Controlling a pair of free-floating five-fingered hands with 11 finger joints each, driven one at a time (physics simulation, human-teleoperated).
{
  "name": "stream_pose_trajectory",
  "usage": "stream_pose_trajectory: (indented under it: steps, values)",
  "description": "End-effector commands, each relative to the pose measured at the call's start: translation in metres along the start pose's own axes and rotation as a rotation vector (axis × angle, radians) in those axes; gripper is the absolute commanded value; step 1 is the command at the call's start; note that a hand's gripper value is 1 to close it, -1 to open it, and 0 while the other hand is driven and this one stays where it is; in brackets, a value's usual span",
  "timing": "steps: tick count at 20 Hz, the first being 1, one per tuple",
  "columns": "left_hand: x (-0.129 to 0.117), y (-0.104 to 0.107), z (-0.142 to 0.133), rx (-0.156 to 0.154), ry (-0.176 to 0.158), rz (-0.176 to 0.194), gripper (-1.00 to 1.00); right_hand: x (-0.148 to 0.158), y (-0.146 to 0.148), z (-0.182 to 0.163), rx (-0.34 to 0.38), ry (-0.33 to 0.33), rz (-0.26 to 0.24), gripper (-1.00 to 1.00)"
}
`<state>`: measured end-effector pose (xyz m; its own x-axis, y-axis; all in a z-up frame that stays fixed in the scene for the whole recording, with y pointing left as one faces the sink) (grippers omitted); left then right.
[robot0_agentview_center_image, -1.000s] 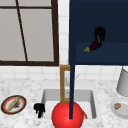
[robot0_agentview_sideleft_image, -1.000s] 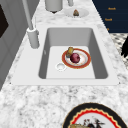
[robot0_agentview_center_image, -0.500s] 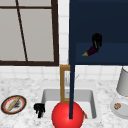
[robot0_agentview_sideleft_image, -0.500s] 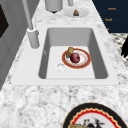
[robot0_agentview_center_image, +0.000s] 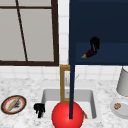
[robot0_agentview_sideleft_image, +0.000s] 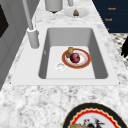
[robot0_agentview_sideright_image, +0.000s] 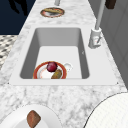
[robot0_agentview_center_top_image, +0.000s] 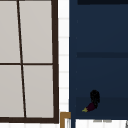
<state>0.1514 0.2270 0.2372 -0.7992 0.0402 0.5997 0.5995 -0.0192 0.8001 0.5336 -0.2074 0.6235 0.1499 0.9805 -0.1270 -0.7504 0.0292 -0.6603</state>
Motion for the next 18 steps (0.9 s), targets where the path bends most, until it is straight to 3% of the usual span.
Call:
stream_pose_trajectory:
  steps: [1, 5, 7, 10, 12, 13, 14, 16, 18]
  values:
    - [0.0, 0.0, 0.0, 0.0, 0.0, 0.0, 0.0, -0.003, -0.014, -0.013, 0.008, 0.026, -0.054, 1.0]
    - [0.0, 0.0, 0.0, 0.0, 0.0, 0.0, 0.0, -0.005, -0.029, -0.024, 0.036, 0.004, -0.048, 1.0]
    - [0.0, 0.0, 0.0, 0.0, 0.0, 0.0, 0.0, -0.013, -0.025, -0.048, 0.034, -0.01, -0.013, 1.0]
    - [0.0, 0.0, 0.0, 0.0, 0.0, 0.0, 0.0, -0.011, -0.03, -0.074, 0.106, -0.023, 0.009, 1.0]
    - [0.0, 0.0, 0.0, 0.0, 0.0, 0.0, 0.0, -0.012, -0.022, -0.068, 0.147, -0.05, 0.001, 1.0]
    - [0.0, 0.0, 0.0, 0.0, 0.0, 0.0, 0.0, -0.016, -0.02, -0.069, 0.162, -0.074, -0.012, -1.0]
    - [0.0, 0.0, 0.0, 0.0, 0.0, 0.0, 0.0, -0.017, -0.022, -0.066, 0.156, -0.087, -0.038, -1.0]
    - [0.0, 0.0, 0.0, 0.0, 0.0, 0.0, 0.0, -0.026, -0.036, -0.057, 0.263, -0.142, -0.057, -1.0]
    - [0.0, 0.0, 0.0, 0.0, 0.0, 0.0, 0.0, -0.033, -0.051, -0.044, 0.289, -0.163, -0.072, -1.0]
